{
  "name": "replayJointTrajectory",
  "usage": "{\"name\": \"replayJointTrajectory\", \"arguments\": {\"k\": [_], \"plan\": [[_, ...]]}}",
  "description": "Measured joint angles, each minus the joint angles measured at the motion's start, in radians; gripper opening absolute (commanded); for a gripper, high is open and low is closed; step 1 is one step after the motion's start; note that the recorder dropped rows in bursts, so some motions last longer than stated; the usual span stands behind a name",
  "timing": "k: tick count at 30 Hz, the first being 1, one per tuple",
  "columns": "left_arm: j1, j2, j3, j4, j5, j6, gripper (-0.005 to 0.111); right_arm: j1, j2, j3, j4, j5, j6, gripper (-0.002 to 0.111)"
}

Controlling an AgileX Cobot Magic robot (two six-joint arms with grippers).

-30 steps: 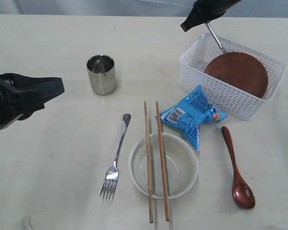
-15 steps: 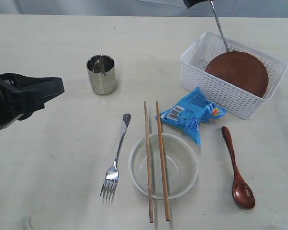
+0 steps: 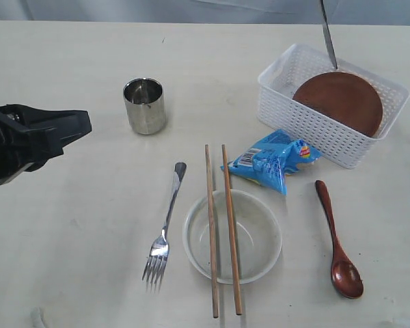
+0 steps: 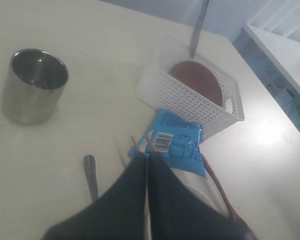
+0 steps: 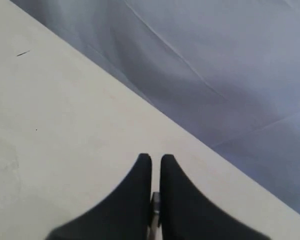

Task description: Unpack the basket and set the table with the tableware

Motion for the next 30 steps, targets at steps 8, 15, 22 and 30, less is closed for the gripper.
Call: {"name": "replayJointTrajectory", "arguments": {"k": [8,15,22,30], "plan": [[0.000,0.000,0.000,0.000,0.000,0.000,0.000,0.000,-0.078,0.000,0.026,0.122,0.043,0.000],[0.000,0.000,-0.002,0.000,0.012,0.000,0.000,0.000,-0.142,0.000,0.116,0.197,0.044,0.000],[0.000,-0.001,-0.026,0.031,0.078,-0.012,0.000,0.000,-0.195,0.000,0.303,0.298,0.002,0.000],[0.000,-0.001,-0.042,0.149,0.113,-0.049,0.000,0.000,-0.245,0.000,0.422,0.409,-0.035,0.000]]}}
